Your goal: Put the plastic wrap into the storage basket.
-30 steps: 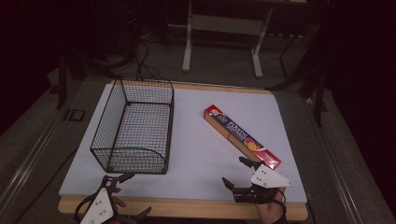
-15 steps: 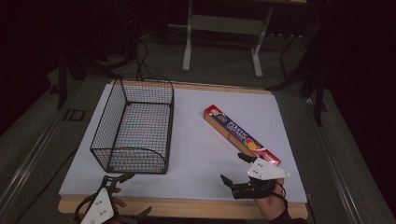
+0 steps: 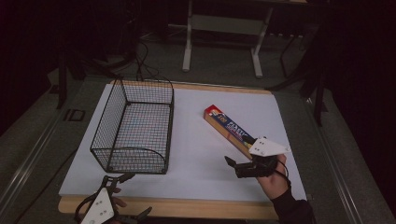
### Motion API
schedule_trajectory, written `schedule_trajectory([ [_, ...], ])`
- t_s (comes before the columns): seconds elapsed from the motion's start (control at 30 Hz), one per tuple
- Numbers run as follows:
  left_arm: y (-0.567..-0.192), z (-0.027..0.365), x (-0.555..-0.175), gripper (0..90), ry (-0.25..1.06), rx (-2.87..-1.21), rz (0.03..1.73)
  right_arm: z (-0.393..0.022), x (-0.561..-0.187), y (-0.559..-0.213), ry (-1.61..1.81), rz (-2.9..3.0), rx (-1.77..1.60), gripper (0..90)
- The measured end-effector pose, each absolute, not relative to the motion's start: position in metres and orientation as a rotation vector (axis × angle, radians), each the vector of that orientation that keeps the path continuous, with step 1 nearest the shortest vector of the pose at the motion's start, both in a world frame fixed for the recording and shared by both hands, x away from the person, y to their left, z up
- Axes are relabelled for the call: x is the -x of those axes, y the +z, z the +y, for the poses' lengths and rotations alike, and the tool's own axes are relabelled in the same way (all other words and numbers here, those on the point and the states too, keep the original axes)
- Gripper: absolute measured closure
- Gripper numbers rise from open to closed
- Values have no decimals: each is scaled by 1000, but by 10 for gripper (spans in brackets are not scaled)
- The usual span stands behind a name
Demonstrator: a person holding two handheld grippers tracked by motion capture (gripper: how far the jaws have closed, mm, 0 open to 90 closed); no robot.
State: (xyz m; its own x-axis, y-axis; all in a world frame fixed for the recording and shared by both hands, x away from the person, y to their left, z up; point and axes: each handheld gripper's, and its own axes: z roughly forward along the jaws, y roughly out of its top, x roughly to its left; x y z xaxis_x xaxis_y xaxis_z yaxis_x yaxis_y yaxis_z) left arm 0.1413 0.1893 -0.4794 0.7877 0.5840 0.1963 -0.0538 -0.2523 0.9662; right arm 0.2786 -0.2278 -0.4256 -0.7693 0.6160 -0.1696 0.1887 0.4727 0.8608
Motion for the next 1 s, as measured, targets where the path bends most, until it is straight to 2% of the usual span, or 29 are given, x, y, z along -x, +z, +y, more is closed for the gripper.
schedule_trajectory([
  [1.0,-480,188,-142,6,631,-1747,414,-240,-365,-441,961,2494,-831,102],
])
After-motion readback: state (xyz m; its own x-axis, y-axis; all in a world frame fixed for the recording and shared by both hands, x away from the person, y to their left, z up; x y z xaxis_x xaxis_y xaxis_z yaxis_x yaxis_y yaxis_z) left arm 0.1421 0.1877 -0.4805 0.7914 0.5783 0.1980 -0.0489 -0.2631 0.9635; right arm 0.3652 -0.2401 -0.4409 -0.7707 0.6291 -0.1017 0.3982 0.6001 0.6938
